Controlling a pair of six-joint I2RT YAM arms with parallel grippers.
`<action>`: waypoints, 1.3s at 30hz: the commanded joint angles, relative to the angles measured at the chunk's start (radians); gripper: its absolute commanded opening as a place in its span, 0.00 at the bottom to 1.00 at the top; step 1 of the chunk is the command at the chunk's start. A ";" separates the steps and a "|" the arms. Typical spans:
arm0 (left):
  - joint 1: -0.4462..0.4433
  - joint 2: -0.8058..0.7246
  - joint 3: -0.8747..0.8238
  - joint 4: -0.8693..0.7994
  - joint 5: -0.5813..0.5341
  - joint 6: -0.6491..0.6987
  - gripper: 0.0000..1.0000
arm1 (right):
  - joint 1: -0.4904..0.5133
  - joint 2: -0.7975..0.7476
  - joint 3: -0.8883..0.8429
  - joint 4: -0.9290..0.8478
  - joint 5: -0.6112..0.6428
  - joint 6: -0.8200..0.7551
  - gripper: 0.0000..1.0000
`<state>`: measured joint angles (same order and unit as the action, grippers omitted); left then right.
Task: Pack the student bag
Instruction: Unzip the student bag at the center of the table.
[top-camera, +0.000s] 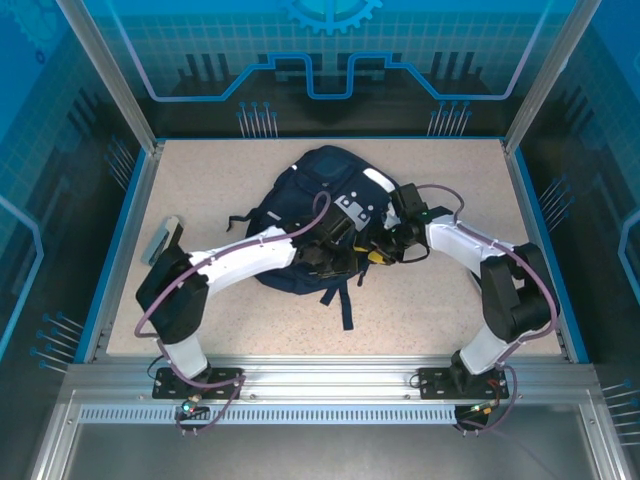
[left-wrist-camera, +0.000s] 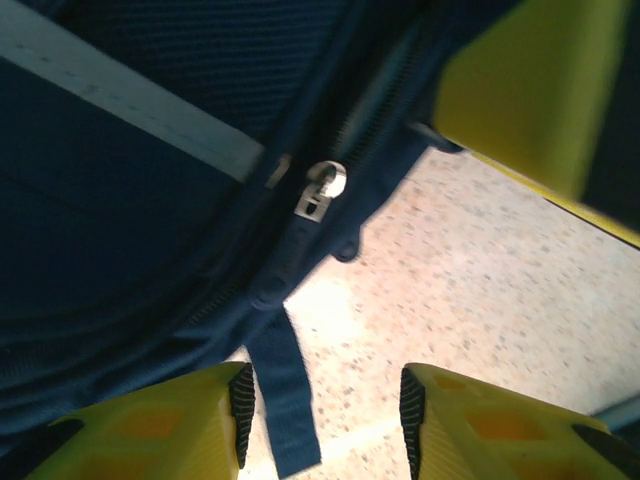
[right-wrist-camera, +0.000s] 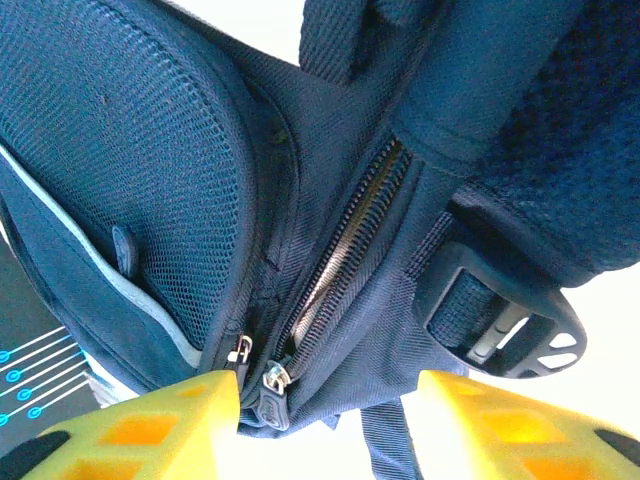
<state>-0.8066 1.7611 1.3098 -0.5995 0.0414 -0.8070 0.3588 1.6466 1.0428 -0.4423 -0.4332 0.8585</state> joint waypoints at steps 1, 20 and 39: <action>0.002 0.016 -0.024 0.029 -0.024 -0.073 0.46 | -0.011 0.027 0.010 0.045 -0.073 0.036 0.48; 0.032 0.057 -0.157 0.307 0.003 -0.264 0.40 | 0.026 0.105 0.013 0.032 -0.116 0.010 0.27; 0.040 -0.053 -0.326 0.607 0.055 -0.216 0.33 | 0.036 0.096 0.018 -0.010 -0.078 -0.003 0.18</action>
<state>-0.7784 1.7458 1.0023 -0.0708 0.0841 -1.0447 0.3874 1.7618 1.0428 -0.4179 -0.5236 0.8711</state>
